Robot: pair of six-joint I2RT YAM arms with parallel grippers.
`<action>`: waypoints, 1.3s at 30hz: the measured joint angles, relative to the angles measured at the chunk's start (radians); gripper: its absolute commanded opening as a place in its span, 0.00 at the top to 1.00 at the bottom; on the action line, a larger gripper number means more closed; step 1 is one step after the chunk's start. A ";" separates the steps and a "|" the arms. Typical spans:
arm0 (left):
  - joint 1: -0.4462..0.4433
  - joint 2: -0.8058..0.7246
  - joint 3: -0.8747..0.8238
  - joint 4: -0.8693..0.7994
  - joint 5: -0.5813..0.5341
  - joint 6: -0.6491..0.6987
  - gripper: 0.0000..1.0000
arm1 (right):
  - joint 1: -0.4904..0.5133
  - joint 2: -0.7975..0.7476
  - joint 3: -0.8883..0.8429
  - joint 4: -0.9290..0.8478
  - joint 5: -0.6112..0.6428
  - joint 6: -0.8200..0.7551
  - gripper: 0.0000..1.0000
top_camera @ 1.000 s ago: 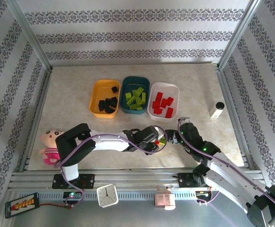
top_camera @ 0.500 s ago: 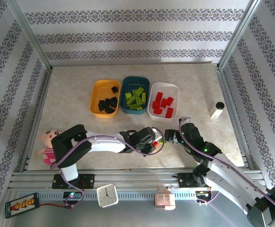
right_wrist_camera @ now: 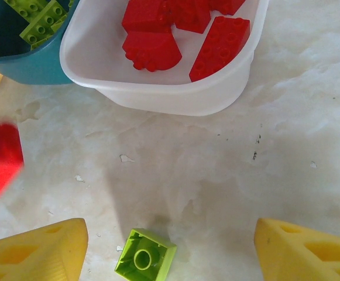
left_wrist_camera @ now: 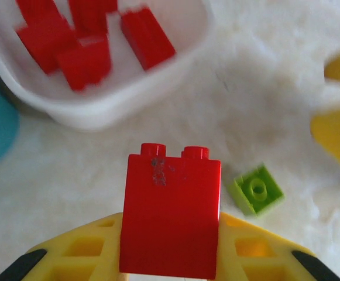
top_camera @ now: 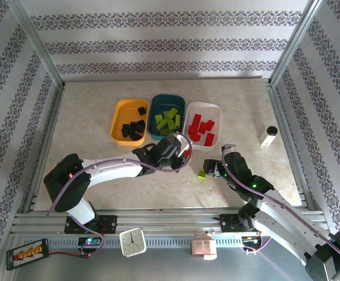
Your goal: Sort the legos into containers by color
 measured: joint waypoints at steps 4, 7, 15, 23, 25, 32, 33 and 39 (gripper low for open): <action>0.072 0.071 0.146 0.004 0.033 -0.014 0.80 | 0.000 0.000 0.000 0.000 0.000 0.000 0.25; 0.113 0.154 0.271 0.003 0.055 -0.021 0.80 | -0.006 0.000 0.001 -0.004 0.000 0.001 0.25; 0.155 0.410 0.570 -0.056 0.061 -0.027 0.79 | -0.006 -0.008 0.004 -0.026 -0.003 0.004 0.25; 0.189 0.565 0.752 -0.157 0.064 -0.058 0.42 | -0.006 -0.018 0.010 -0.050 -0.003 0.004 0.23; 0.190 0.565 0.752 -0.165 0.071 -0.065 0.35 | -0.006 -0.018 0.010 -0.053 -0.003 0.004 0.23; 0.192 0.443 0.644 -0.141 0.103 -0.094 0.19 | -0.006 0.035 0.012 -0.043 -0.015 0.008 0.22; 0.192 0.403 0.612 -0.127 0.107 -0.098 0.16 | -0.006 0.052 0.013 -0.037 -0.019 0.012 0.22; 0.192 0.078 0.362 0.008 0.118 -0.128 0.00 | 0.044 0.174 0.023 0.015 -0.026 0.032 0.22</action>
